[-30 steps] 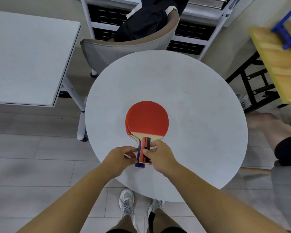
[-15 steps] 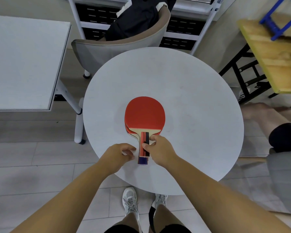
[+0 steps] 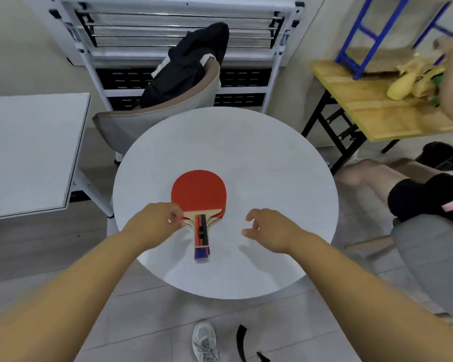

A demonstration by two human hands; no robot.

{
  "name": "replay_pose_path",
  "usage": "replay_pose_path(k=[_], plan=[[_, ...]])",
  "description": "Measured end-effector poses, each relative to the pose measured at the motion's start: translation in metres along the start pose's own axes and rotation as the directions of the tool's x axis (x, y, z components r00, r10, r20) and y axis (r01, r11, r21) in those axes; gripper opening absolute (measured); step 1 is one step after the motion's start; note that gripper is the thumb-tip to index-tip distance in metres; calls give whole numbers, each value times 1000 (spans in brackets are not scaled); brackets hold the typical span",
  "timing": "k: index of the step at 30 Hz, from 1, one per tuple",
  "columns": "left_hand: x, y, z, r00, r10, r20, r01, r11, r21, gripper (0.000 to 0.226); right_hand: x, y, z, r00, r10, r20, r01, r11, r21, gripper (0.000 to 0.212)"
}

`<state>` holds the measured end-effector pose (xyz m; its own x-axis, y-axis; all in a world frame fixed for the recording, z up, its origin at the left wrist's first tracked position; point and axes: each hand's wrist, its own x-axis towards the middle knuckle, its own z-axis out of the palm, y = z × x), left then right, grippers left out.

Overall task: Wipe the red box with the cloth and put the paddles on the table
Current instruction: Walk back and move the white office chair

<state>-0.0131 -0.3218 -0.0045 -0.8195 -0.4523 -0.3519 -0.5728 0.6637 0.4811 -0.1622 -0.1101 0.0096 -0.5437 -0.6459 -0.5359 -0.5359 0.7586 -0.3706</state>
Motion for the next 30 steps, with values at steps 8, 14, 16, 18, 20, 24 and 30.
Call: replay_pose_path(k=[8, 14, 16, 18, 20, 24, 30], plan=[[-34, 97, 24, 985, 162, 55, -171, 958, 229, 20, -104, 77, -8, 994, 66, -92, -71, 996, -50, 50], [-73, 203, 92, 906, 372, 200, -418, 859, 295, 28, -219, 159, 15, 961, 208, -184, -214, 977, -12, 49], [-88, 243, 122, 857, 453, 246, -511, 811, 286, 27, -260, 188, 27, 936, 287, -205, -285, 958, 41, 49], [-104, 283, 154, 794, 526, 305, -601, 753, 267, 25, -300, 217, 41, 901, 379, -212, -363, 925, 112, 51], [-120, 321, 187, 709, 586, 393, -695, 678, 241, 26, -341, 244, 57, 849, 478, -226, -447, 877, 177, 52], [-154, 391, 247, 534, 657, 532, -834, 513, 204, 27, -417, 286, 89, 709, 659, -250, -572, 745, 342, 51], [-196, 491, 329, 238, 665, 708, -970, 199, 139, 27, -515, 328, 137, 461, 867, -188, -656, 476, 586, 50]])
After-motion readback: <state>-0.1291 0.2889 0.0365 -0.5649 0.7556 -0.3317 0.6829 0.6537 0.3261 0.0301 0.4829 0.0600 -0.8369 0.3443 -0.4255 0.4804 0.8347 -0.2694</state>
